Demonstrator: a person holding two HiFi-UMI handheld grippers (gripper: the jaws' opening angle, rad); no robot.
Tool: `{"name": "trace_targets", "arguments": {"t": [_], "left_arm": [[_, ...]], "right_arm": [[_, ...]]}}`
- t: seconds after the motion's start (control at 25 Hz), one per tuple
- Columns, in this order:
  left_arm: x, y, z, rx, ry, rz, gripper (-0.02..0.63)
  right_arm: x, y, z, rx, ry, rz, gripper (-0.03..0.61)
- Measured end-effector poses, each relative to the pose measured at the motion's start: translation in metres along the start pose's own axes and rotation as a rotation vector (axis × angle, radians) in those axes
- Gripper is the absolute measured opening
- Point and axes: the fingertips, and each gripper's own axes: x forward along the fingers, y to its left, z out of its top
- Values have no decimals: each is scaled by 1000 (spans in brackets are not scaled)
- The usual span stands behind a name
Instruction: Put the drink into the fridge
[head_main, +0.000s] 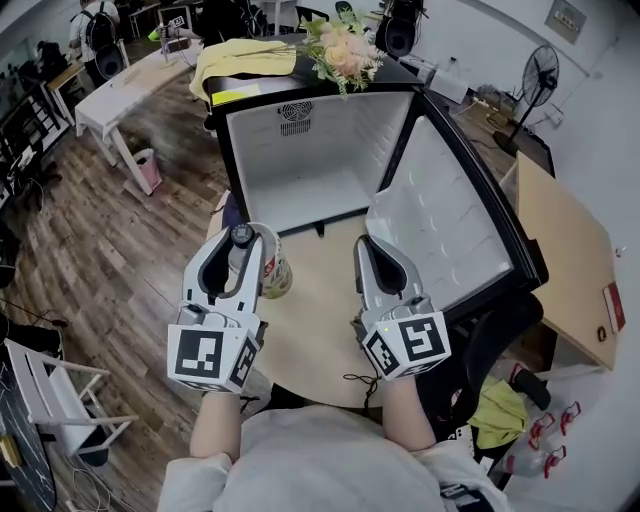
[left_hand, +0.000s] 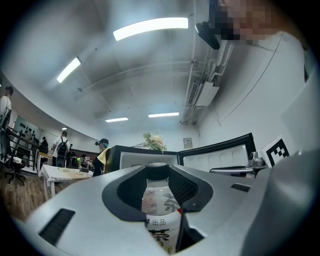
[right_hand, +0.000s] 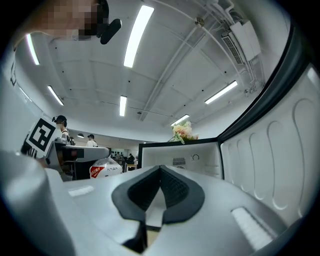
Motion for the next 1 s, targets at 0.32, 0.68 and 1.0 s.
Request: {"name": "trace_targets", "arguments": {"t": [0.32, 0.68, 1.0], "left_arm": [[40, 14, -11, -9, 19, -61, 140], [78, 23, -41, 1, 57, -109, 140], [104, 19, -73, -20, 101, -149, 140]], "right_arm": [[31, -14, -9, -5, 13, -47, 9], [51, -28, -29, -7, 50, -105, 9], [54, -42, -45, 8, 77, -151, 9]]}}
